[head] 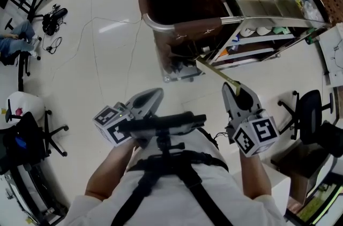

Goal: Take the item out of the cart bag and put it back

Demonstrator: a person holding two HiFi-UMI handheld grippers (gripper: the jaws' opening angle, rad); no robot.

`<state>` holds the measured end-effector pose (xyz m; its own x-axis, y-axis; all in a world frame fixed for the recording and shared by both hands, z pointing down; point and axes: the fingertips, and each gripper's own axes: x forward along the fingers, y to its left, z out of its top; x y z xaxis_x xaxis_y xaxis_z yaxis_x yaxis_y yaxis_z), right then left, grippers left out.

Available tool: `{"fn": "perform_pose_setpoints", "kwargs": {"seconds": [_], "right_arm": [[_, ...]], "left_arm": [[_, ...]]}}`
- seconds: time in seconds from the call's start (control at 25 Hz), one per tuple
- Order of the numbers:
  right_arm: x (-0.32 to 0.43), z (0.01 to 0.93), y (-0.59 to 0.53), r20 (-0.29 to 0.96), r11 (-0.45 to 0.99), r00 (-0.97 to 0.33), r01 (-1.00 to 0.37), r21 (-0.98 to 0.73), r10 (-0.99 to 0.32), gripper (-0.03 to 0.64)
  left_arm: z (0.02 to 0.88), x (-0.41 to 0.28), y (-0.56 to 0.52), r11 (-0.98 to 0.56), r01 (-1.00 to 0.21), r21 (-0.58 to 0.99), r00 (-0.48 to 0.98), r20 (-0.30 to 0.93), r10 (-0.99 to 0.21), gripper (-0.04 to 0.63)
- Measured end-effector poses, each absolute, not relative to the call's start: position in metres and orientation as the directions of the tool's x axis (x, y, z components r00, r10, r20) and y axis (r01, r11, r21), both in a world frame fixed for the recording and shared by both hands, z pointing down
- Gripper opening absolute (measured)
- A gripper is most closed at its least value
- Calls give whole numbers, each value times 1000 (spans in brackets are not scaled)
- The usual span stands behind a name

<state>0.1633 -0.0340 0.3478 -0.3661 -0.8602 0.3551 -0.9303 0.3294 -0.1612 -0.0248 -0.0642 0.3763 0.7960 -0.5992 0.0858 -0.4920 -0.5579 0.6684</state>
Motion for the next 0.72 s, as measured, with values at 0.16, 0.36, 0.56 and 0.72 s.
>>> {"fn": "perform_pose_setpoints", "kwargs": {"seconds": [0.16, 0.36, 0.56, 0.72], "right_arm": [[163, 346, -30, 353, 327, -367, -930, -169, -861, 75], [167, 345, -25, 349, 314, -358, -933, -177, -866, 75], [172, 345, -21, 346, 297, -344, -937, -181, -873, 75], [174, 346, -20, 347, 294, -340, -939, -181, -874, 75]], "left_arm": [[372, -32, -68, -554, -505, 662, 780, 75, -621, 3], [374, -31, -67, -554, -505, 662, 783, 81, -617, 3], [376, -25, -66, -562, -496, 662, 795, 85, -601, 3], [375, -17, -63, -573, -483, 661, 807, 83, -584, 3]]}}
